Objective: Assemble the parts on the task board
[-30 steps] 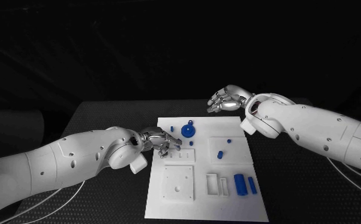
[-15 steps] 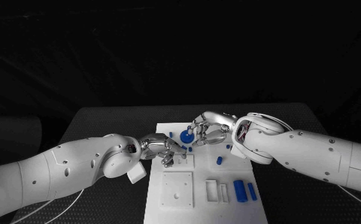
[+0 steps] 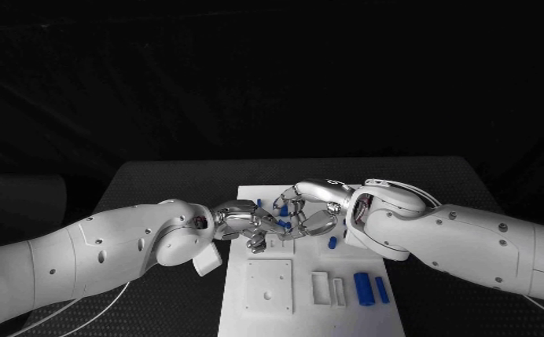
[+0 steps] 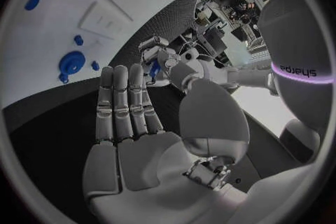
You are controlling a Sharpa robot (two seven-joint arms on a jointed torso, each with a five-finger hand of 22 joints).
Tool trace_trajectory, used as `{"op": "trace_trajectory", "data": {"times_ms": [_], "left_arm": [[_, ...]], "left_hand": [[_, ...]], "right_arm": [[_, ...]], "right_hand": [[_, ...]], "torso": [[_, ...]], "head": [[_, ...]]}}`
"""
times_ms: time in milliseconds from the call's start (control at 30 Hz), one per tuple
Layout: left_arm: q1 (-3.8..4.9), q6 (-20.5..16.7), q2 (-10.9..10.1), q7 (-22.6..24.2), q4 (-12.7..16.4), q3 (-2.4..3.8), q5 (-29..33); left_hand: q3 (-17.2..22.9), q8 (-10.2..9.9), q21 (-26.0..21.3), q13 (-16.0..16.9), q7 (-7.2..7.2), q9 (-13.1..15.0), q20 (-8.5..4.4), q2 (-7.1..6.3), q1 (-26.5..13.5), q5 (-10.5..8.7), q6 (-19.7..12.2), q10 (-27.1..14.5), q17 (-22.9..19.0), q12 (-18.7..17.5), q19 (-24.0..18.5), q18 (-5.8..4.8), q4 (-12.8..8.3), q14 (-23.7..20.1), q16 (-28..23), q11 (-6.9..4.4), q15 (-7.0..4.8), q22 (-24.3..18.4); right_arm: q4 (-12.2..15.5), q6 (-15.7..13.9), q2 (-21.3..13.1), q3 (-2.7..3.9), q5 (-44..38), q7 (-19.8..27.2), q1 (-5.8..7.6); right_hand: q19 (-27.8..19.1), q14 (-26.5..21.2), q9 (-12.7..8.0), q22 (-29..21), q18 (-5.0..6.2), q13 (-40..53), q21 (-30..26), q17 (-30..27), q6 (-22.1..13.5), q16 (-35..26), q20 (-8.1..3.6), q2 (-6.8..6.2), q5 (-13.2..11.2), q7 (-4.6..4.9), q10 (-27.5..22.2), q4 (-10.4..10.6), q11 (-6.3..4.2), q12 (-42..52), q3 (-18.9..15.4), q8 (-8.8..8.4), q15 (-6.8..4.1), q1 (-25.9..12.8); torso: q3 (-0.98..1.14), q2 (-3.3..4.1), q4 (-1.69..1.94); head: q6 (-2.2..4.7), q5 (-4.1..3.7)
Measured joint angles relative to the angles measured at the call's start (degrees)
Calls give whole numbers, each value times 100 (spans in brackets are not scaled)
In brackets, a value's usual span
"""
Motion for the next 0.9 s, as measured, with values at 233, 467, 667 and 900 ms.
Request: {"op": "trace_trajectory", "data": {"times_ms": [233,467,667,900], "left_arm": [[0,52,-1,5,-4,-1,6],[0,63,-15,5,-44,-1,61],[0,78,-14,3,-46,-5,126],[0,92,-14,-2,-54,-5,175]], "left_hand": [[-7,0,0,5,0,14,0,1,1,23,0,-12,0,0,0,0,-7,-3,0,-12,2,5],[-7,-1,0,5,1,13,0,7,7,23,1,-11,0,0,0,0,-7,-13,0,-15,11,5],[-16,-1,0,10,1,14,0,7,7,22,1,-11,0,21,0,0,-16,-15,0,-15,13,5],[-18,-14,0,9,2,22,0,-1,14,20,2,-10,5,21,0,0,-29,-23,0,-17,20,4]], "right_arm": [[15,-11,1,-2,-102,57,-7],[45,-15,-11,-2,-151,116,-20],[46,-88,-10,2,-171,157,-23],[33,-173,-12,2,-172,185,-23]], "right_hand": [[30,40,13,41,-1,159,67,86,11,50,-31,52,-69,-10,0,2,0,61,146,38,-40,128],[124,103,56,185,-1,472,295,279,358,301,-83,137,-268,-29,42,22,-41,292,648,177,-102,333],[230,142,169,357,-2,830,572,463,787,603,-148,157,-337,-25,45,56,-64,593,818,340,-183,313],[267,133,257,403,-3,987,687,532,989,705,-185,183,-356,-75,31,86,-92,683,879,384,-216,287]], "torso": [[-3,3,0],[-4,3,1],[-4,3,1],[-3,3,0]], "head": [[-20,12],[-34,20],[-35,23],[-40,30]]}}
